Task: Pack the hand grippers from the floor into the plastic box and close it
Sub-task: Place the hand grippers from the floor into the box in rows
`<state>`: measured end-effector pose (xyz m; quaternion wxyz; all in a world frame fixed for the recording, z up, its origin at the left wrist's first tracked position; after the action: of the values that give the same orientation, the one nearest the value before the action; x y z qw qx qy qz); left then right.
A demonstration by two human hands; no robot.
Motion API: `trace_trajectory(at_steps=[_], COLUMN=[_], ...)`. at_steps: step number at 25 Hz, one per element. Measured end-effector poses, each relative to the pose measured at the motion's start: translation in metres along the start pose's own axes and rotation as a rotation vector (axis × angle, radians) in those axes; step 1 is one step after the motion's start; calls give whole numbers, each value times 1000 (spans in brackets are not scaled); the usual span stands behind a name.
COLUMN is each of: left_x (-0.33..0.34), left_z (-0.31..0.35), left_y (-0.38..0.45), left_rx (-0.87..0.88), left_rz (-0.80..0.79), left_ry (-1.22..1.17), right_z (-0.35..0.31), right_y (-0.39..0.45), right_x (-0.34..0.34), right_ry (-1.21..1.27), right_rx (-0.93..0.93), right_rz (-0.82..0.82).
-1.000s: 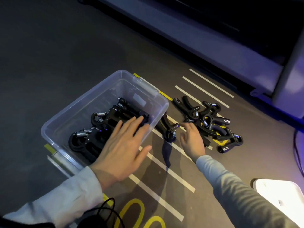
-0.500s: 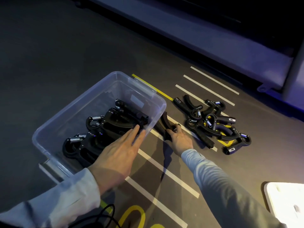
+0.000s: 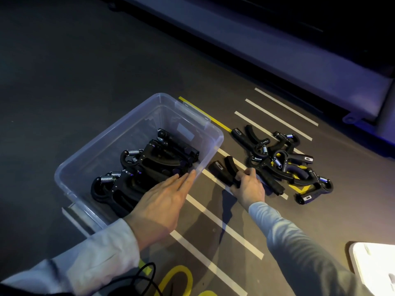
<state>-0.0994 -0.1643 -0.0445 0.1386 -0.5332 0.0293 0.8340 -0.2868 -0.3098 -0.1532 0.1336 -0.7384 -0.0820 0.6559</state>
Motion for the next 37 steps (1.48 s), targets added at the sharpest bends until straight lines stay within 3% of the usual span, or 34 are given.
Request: trace_trajectory(at_steps=[4, 7, 10, 13, 16, 20, 23, 25, 29, 32, 34, 37], left_x=[-6, -31, -67, -91, -112, -135, -141, -140, -126, -101, -87, -70], left_z=[4, 18, 30, 30, 20, 15, 10, 5, -13, -24, -33, -48], left_y=[-2, -1, 0, -3, -14, -32, -42, -45, -41, -34, -37, -41], left_rx=[-8, 25, 137, 222, 211, 123, 106, 85, -185, -190, -190, -232], left_rz=[59, 245, 502, 565, 598, 658, 783, 885, 959, 831, 786, 799], left_ry=[-19, -32, 69, 257, 314, 213, 159, -45, -843, -1579, -1682, -1668], right_z=[26, 23, -8, -52, -89, -122, -143, -152, -158, -166, -172, -184], right_y=[-29, -64, -96, -124, -149, -175, -189, -193, -183, -168, -158, -154], right_x=[-31, -80, -130, -165, -191, -221, -235, -242, -241, -205, -183, -164], right_ry=[410, 584, 468, 247, 86, -14, -61, 27, 539, 385, 247, 145], right_rx=[90, -148, -470, -678, -796, -873, -932, -979, -837, -781, -770, -781], right_rz=[50, 285, 463, 543, 596, 633, 653, 616, 255, 116, 38, 56])
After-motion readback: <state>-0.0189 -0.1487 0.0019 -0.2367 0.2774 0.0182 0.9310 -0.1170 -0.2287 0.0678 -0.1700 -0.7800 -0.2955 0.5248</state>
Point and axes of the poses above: each hand's wrist, its own y-axis towards the middle knuckle, its own x-axis out of the palm, z = x × y, the point moved 4 cm from there along y, towards the middle knuckle, and after that the axes turned 13 degrees about x, right-handed, at the moved point
